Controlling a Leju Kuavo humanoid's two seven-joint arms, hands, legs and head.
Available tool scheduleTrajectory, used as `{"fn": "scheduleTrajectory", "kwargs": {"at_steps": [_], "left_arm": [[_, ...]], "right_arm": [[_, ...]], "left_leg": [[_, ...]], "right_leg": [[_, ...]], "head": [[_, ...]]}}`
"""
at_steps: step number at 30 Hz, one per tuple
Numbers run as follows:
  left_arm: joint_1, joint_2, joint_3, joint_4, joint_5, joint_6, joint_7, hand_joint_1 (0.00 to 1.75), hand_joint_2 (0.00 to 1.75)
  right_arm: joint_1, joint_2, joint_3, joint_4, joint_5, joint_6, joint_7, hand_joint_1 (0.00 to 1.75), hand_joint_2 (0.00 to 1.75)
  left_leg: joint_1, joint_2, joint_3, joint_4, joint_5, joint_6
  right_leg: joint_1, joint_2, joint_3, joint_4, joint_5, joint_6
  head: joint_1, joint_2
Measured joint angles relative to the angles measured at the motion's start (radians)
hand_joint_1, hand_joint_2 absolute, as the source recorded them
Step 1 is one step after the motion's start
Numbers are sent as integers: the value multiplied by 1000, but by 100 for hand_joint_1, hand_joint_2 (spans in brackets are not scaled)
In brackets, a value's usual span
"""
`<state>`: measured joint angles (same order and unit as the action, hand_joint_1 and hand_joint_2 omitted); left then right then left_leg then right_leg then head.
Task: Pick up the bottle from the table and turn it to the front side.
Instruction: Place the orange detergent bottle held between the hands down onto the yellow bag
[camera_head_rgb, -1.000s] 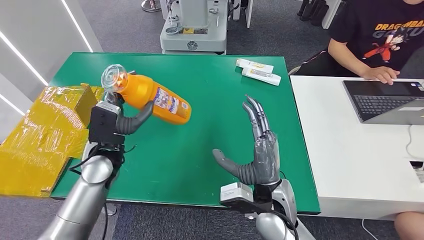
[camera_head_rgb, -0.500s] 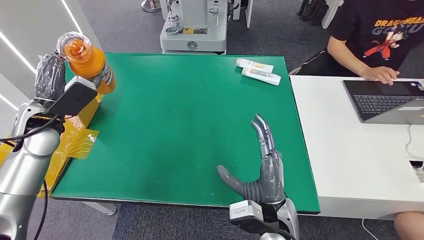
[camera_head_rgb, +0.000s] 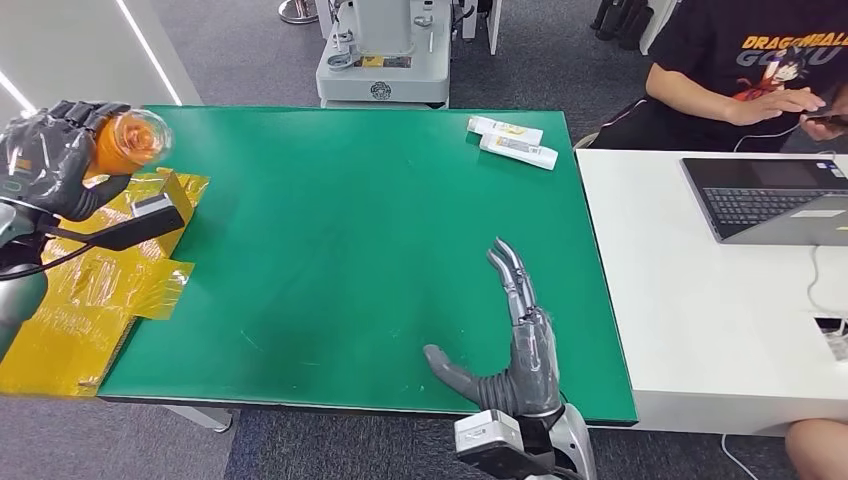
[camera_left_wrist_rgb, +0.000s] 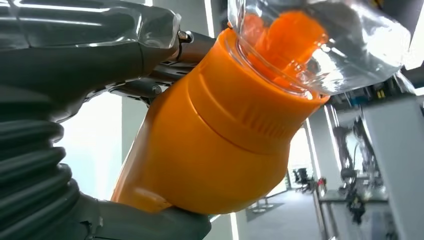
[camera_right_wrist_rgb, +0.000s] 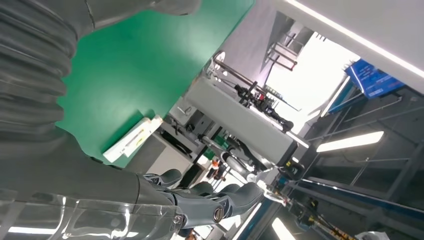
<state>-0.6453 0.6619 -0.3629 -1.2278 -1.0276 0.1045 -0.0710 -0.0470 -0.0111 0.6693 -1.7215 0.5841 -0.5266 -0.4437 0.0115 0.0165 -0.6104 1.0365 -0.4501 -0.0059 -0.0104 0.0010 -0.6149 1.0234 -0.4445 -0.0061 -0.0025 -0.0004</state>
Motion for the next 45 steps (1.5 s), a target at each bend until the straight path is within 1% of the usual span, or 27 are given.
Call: {"fn": "scheduleTrajectory", "kwargs": {"at_steps": [4,8,15,20,25,37,45], "left_arm": [[-1,3,-45,38,-50,-31,-8,175,175],[-4,-8,-89,92,-102,-30,-14,175,175],[-14,-75,-137,211,-169,-33,-42,175,175],[-40,-117,-159,297,-197,-42,-59,175,175],[-52,-146,-169,365,-207,-33,-60,175,175],[-55,-154,-181,516,-240,-25,-62,175,175],[-56,-150,-195,578,-339,-23,13,175,175]], "right_arm": [[12,12,-9,-13,1,19,-6,0,175],[23,16,-16,-20,-2,32,-13,0,175],[27,22,-21,-27,-6,42,-16,0,175],[28,24,-22,-28,-7,44,-15,0,175],[34,24,-22,-28,-7,48,-14,0,175],[30,25,-22,-28,-26,49,-15,0,175],[30,26,-22,-27,-39,52,-11,0,175]], "left_leg": [[0,0,0,0,0,0],[0,0,0,0,0,0],[0,0,0,0,0,0],[0,0,0,0,0,0],[0,0,0,0,0,0],[0,-1,0,0,1,-1],[0,-1,0,0,1,-1]], "right_leg": [[0,0,0,0,0,-1],[0,0,0,0,1,-1],[0,0,0,0,1,-1],[0,0,0,0,1,-1],[0,0,0,0,1,-1],[0,-2,0,0,1,-1],[0,-1,0,0,1,-2]], "head": [[0,0],[0,0],[0,0],[0,0],[0,0],[0,0],[0,0]]}}
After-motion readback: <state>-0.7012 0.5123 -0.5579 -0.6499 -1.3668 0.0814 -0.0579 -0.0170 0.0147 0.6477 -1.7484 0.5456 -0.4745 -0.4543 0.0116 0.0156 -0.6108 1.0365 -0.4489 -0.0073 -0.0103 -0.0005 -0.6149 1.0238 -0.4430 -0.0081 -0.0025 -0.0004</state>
